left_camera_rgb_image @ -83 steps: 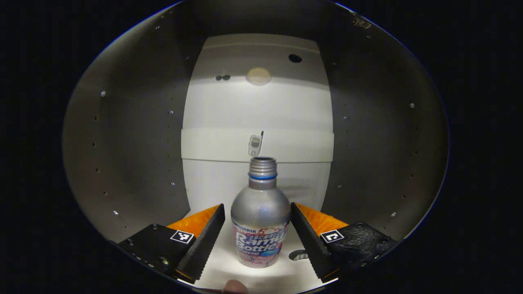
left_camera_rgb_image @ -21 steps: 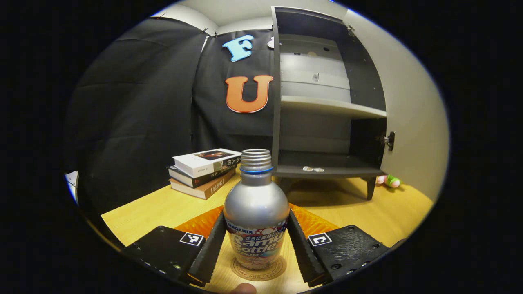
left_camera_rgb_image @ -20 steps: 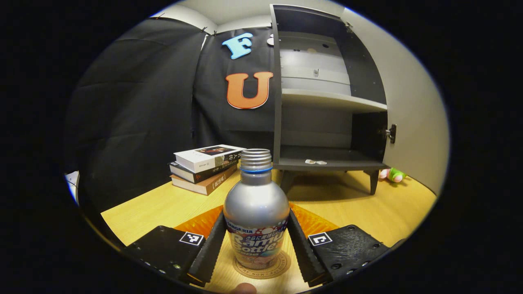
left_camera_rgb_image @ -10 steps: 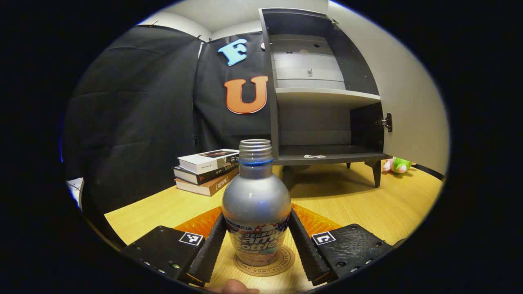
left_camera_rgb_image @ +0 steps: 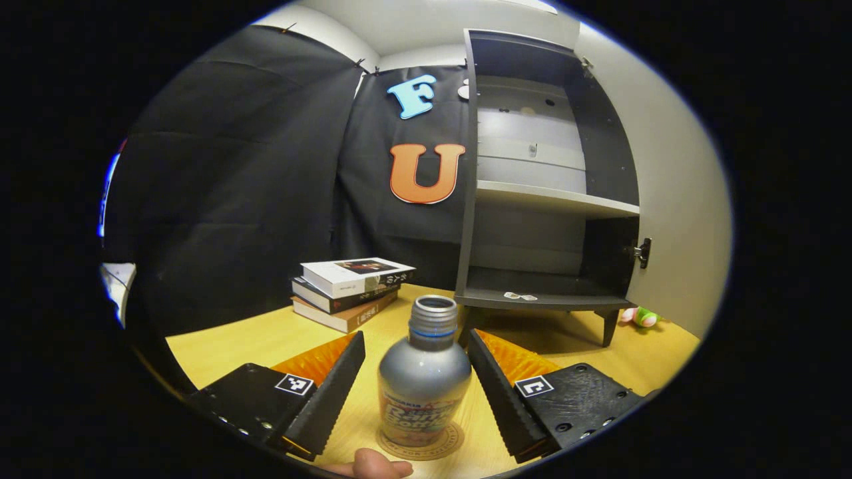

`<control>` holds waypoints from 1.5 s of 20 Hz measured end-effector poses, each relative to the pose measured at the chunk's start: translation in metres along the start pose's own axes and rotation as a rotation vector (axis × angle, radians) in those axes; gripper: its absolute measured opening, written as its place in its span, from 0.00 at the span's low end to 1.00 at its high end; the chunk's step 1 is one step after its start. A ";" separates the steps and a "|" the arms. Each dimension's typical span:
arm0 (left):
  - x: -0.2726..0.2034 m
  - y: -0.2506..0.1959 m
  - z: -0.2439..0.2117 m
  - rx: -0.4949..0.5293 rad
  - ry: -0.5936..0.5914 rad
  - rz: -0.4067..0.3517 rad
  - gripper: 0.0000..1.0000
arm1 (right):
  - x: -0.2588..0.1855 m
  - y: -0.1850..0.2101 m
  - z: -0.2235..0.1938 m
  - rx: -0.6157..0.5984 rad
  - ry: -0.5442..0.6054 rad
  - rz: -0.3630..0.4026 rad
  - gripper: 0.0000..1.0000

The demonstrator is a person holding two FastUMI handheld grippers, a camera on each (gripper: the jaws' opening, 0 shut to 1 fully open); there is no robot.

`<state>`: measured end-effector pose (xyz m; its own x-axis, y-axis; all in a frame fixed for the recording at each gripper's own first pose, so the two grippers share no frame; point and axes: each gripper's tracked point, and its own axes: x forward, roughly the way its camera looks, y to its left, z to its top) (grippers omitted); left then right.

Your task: Open the cabinet door with the right hand, grasp the bottle in the cabinet with the left hand and place it on the coaster, then close the cabinet door with the right hand.

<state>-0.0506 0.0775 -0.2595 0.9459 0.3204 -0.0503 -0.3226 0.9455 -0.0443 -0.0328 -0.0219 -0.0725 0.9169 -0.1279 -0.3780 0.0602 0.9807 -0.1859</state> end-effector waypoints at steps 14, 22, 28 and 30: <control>-0.046 -0.093 0.205 0.071 -0.028 -0.237 0.94 | -0.005 -0.025 0.003 0.245 -0.109 0.002 1.00; -0.062 -0.142 0.240 0.159 -0.003 -0.334 0.91 | -0.028 -0.064 0.083 0.377 -0.319 -0.048 1.00; -0.055 -0.139 0.239 0.173 0.003 -0.382 0.94 | -0.055 -0.058 0.121 0.262 -0.435 -0.123 0.96; -0.051 -0.131 0.238 0.174 0.009 -0.377 0.94 | -0.058 -0.051 0.122 0.289 -0.437 -0.117 0.99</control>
<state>-0.0488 -0.0485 -0.0136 0.9961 -0.0504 -0.0718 0.0581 0.9924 0.1084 -0.0411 -0.0465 0.0696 0.9726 -0.2261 0.0542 0.2218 0.9721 0.0765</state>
